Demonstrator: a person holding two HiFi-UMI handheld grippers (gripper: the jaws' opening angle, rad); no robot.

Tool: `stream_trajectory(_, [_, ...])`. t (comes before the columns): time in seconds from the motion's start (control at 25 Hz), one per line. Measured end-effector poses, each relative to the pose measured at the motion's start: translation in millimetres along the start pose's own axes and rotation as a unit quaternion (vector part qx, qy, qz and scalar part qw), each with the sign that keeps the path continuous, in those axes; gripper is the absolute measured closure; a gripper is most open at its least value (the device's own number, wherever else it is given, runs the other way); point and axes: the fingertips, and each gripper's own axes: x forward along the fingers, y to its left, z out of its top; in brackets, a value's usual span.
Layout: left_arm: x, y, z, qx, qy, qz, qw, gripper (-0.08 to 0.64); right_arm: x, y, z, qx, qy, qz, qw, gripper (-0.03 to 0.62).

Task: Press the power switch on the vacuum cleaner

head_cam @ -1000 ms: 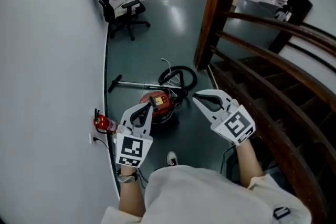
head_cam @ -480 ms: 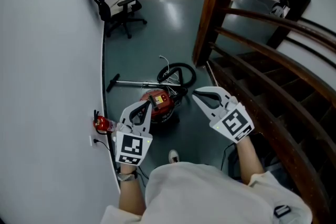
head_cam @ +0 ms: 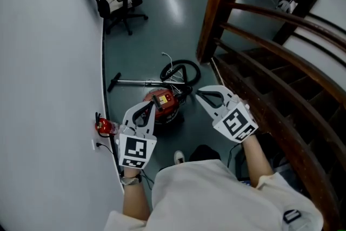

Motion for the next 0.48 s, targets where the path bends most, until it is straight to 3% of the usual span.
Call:
stream_trajectory(0.24, [8, 4, -10, -0.007, 0.012, 0.004, 0.9999, 0.558, 18, -10, -7, -0.008, 0.005, 0.01, 1.0, 0.563])
stream_trajectory(0.48, [24, 18, -17, -0.012, 0.028, 0.024, 0.9992, 0.558, 53, -18, -15, -0.009, -0.007, 0.045, 0.999, 0.563])
